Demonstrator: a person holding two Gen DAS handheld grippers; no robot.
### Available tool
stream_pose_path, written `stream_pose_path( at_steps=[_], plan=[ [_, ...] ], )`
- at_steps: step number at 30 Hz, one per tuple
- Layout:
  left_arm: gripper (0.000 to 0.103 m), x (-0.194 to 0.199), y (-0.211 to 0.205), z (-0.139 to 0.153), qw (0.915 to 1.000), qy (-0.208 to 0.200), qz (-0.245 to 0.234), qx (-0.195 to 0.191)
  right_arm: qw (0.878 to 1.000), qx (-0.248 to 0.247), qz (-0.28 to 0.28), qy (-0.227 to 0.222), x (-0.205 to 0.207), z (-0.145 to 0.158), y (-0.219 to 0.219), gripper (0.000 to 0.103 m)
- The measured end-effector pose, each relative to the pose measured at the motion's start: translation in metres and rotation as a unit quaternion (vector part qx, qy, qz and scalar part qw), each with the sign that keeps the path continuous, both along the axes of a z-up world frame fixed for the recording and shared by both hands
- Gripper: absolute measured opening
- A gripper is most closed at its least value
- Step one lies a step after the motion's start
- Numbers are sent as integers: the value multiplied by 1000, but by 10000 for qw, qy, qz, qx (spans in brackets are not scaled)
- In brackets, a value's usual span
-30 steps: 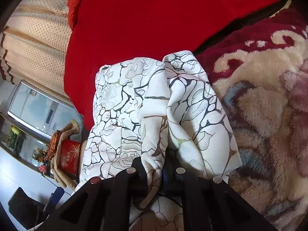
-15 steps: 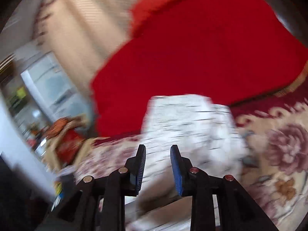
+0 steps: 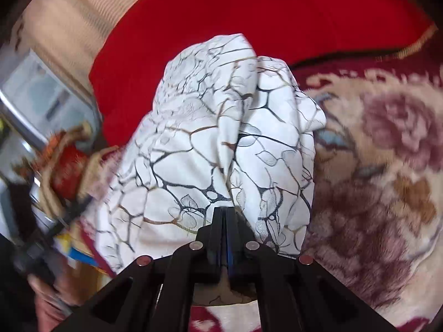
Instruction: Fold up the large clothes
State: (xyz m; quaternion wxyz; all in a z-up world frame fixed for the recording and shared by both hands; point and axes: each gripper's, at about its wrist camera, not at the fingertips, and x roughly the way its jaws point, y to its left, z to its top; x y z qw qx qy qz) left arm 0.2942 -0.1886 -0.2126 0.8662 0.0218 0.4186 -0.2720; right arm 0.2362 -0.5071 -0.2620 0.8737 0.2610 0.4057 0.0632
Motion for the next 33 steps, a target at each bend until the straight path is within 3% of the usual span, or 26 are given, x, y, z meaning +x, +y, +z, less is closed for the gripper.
stream_pose_path(
  at_steps=[2, 4, 9, 12, 17, 22, 27, 30, 33],
  plan=[
    [84, 6, -6, -17, 9995, 288, -18, 139, 9998, -214, -2, -9, 4, -1, 6, 2],
    [84, 8, -12, -25, 9989, 294, 75, 369, 10000, -53, -27, 49, 9, -4, 2, 2],
    [84, 13, -24, -12, 9948, 433, 260, 885, 9997, 212, 2, 94, 12, -8, -7, 2],
    [84, 7, -28, 10, 9931, -32, 272, 1138, 9998, 212, -4, 39, 11, 4, -15, 2],
    [84, 14, -31, 35, 9915, -745, 424, 977, 9998, 140, 14, -106, -6, 25, -14, 8],
    [84, 32, -38, 24, 9883, -967, 439, 1097, 9950, -451, -83, -882, -20, 77, -12, 9],
    [84, 43, -41, 12, 9881, -936, 451, 1130, 9912, -616, -278, -1140, 17, 118, -13, 10],
    [84, 52, -43, 8, 9863, -987, 422, 1253, 9909, -883, -365, -947, 56, 129, -9, 10],
    [84, 54, -45, 9, 9831, -1187, 354, 1346, 9931, -952, -233, -638, 96, 118, -6, 10]
  ],
)
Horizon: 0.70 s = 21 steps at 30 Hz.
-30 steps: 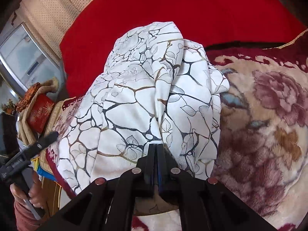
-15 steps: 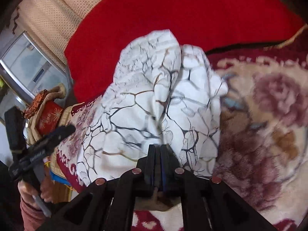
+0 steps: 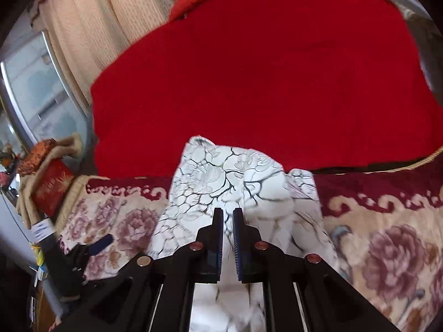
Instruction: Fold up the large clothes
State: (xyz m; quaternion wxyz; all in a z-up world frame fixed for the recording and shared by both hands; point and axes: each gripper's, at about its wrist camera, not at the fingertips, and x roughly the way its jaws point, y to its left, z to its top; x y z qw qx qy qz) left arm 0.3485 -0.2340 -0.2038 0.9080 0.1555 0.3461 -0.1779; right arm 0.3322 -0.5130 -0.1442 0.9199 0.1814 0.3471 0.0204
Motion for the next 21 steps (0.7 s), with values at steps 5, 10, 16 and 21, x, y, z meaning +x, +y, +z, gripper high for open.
stream_pose_path(
  at_steps=[5, 10, 16, 21],
  plan=[
    [84, -2, -6, -2, 9997, -194, -130, 113, 9930, 457, -323, 1044, 53, -79, -23, 8],
    [84, -5, -9, -1, 9992, -299, -186, 194, 9825, 1528, -415, 981, 52, -104, -49, 7],
    [84, -7, -4, 2, 9993, -299, -125, 167, 9961, 500, -463, 552, 14, -54, -17, 10],
    [84, -9, -3, 2, 9993, -301, -112, 167, 9995, 199, -170, 156, -24, -21, 10, 10]
  ],
)
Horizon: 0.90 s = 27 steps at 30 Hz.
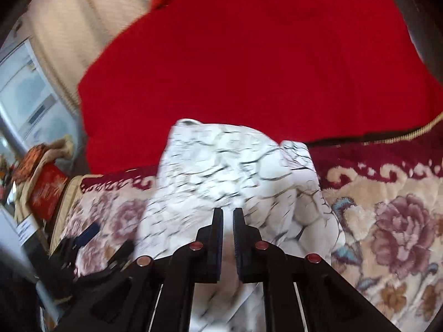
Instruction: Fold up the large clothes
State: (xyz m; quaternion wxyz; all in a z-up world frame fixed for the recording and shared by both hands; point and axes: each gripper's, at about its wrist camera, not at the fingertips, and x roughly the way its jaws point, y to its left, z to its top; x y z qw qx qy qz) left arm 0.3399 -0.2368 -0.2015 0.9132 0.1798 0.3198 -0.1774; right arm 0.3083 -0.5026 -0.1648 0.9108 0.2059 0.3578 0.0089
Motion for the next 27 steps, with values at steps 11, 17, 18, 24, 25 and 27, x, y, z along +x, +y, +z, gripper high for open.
stream_pose_path(
  at_steps=[11, 17, 18, 24, 25, 27],
  plan=[
    [86, 15, 8, -21, 9978, 642, 37, -170, 9985, 17, 65, 552, 2, -67, 5, 12],
    [86, 11, 23, -1, 9976, 452, -7, -518, 9992, 338, 13, 211, -16, -38, -4, 14],
    [86, 9, 27, 3, 9971, 426, -23, -631, 9995, 296, 35, 107, -20, -31, -4, 14],
    [86, 4, 33, 9, 9970, 287, 10, -716, 9995, 278, 132, 44, -35, -18, 1, 14],
    [86, 4, 32, 8, 9972, 290, 5, -685, 9995, 177, 107, 218, -31, -27, 5, 15],
    [86, 3, 28, 5, 9977, 289, -12, -616, 9982, 73, 136, 575, -17, -50, 10, 15]
  ],
)
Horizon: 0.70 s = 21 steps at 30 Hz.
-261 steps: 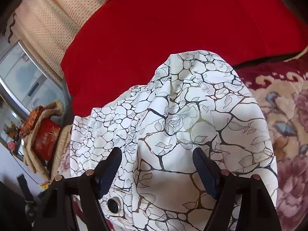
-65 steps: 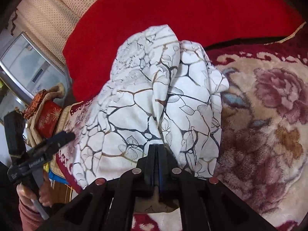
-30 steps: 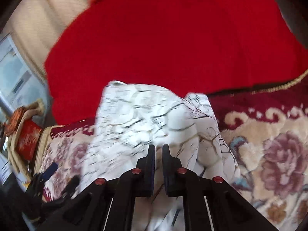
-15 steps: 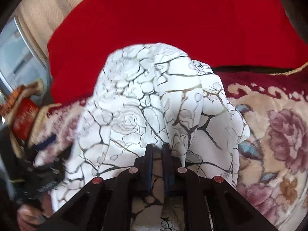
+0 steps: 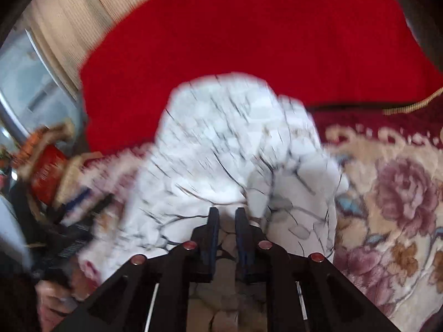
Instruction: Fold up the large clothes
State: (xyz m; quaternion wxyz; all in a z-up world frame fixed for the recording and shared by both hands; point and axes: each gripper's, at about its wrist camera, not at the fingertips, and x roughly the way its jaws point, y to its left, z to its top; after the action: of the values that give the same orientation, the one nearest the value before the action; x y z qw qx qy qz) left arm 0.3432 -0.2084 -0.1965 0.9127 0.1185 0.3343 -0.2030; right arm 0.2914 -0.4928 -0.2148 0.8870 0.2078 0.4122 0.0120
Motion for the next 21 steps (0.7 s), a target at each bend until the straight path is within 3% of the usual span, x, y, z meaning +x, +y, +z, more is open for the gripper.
stream_pose_path(
  at_steps=[2, 9, 15, 16, 18, 19, 21],
  plan=[
    [86, -1, -1, 0, 10000, -32, -19, 19, 10000, -3, 15, -64, 4, -11, 0, 15],
    [86, -6, -2, 4, 9998, -175, -11, 18, 9996, 93, 30, -249, -7, 3, -4, 15],
    [86, -5, -4, 3, 9998, -212, -1, 58, 9963, 181, 29, -844, -27, 26, -11, 17],
    [86, -5, -5, 2, 9997, -221, -7, 70, 9952, 143, 8, -963, -31, 31, -10, 22],
    [86, -5, -7, 1, 9997, -220, -14, 91, 9942, 88, -51, -1068, -32, 36, -8, 43],
    [86, -5, -8, 1, 9997, -221, -20, 104, 9941, 106, -80, -1080, -32, 35, -9, 74],
    [86, -5, -9, 0, 9996, -230, -27, 130, 9935, 195, -233, -1096, -30, 29, -13, 79]
  ],
)
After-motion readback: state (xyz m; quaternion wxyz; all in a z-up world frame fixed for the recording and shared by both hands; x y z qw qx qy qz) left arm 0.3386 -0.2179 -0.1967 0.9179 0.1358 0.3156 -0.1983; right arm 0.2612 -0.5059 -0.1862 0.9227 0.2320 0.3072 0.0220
